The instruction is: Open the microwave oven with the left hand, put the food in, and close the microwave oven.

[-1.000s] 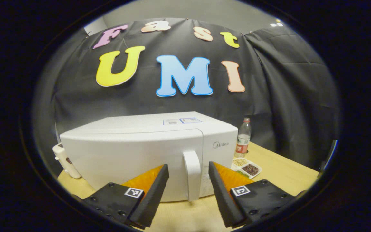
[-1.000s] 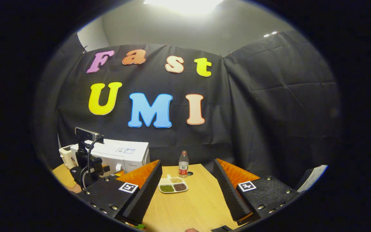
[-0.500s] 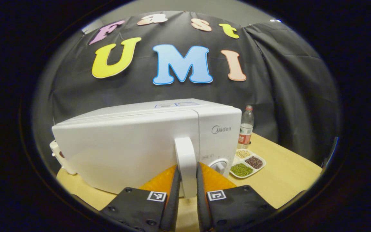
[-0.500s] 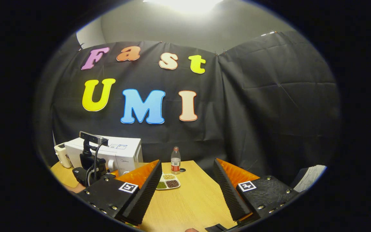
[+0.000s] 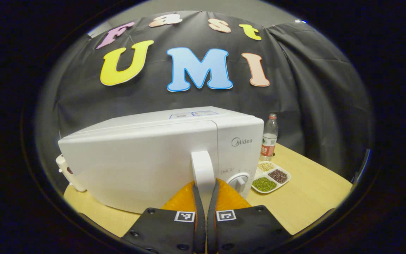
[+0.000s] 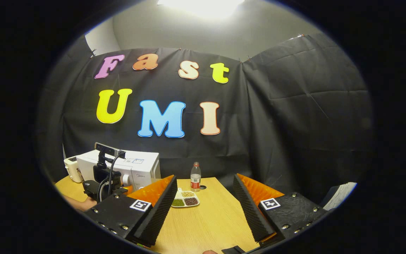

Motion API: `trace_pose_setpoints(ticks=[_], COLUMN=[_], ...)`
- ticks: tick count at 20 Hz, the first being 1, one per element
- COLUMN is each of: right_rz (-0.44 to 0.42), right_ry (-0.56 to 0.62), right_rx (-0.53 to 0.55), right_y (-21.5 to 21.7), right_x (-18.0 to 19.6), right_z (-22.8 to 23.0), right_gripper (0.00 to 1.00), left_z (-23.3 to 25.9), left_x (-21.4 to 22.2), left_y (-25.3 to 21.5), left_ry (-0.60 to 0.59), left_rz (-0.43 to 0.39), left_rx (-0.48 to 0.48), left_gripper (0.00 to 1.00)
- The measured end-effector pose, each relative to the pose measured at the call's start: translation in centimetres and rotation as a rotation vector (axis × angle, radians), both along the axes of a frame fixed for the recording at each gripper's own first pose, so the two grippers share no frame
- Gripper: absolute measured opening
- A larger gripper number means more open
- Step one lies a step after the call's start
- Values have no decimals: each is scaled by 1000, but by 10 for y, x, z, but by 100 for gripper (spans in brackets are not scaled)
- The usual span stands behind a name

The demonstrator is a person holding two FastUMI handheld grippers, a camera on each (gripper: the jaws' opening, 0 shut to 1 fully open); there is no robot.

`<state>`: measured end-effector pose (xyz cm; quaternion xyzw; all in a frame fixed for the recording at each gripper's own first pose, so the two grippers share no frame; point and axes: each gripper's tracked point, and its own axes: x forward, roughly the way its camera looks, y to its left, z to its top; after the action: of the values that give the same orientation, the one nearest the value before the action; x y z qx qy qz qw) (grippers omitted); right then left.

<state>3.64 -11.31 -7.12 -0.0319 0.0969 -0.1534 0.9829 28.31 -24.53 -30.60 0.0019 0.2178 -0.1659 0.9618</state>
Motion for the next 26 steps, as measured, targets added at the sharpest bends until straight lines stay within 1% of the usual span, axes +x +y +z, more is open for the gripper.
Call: trace_pose_setpoints(ticks=[2, 3, 4, 5, 8, 10, 11, 12, 13, 14, 15, 16, 18, 22, 26], right_rz=[22, 32, 42, 59, 112, 152, 173, 194, 215, 238, 261, 283, 325, 375, 403], right_ry=[-6, -9, -13, -18, -31, -39, -40, -42, -47, -50, -55, -59, -57, -63, -64], right_rx=[7, 7, 10, 23, 33, 60, 71, 75, 76, 79, 84, 92, 102, 111, 113], right_y=[1, 0, 1, 3, 10, 19, 23, 27, 30, 34, 38, 43, 51, 68, 92], right_x=[2, 1, 1, 1, -1, -7, -11, -14, -17, -21, -26, -31, -37, -46, -41], right_z=[2, 3, 6, 7, 5, 5, 4, 3, 4, 6, 6, 7, 7, 10, 14], right_gripper=[97, 97, 97, 97, 96, 97, 97, 96, 97, 96, 96, 96, 97, 97, 97], left_z=[-1, -4, 8, 9, 10, 13, 14, 15, 16, 18, 19, 21, 21, 24, 25], left_x=[-8, -23, -31, -42, -65, -81, -91, -100, -110, -120, -130, -139, -159, -190, -211], left_y=[3, 5, 10, 14, 24, 34, 41, 46, 53, 61, 69, 79, 97, 134, 169], left_ry=[38, 50, -6, -18, 2, 0, 3, 10, 17, 20, 21, 21, 25, 30, 42], left_rz=[26, 40, 35, 28, 13, 21, 33, 47, 60, 73, 85, 99, 134, 180, 202], left_rx=[-13, -16, -2, 10, 3, 16, 16, 12, 12, 14, 22, 30, 36, 48, 42], left_gripper=[8, 12, 12, 8, 8, 8, 8, 12, 8, 8, 12, 8, 8, 8, 8])
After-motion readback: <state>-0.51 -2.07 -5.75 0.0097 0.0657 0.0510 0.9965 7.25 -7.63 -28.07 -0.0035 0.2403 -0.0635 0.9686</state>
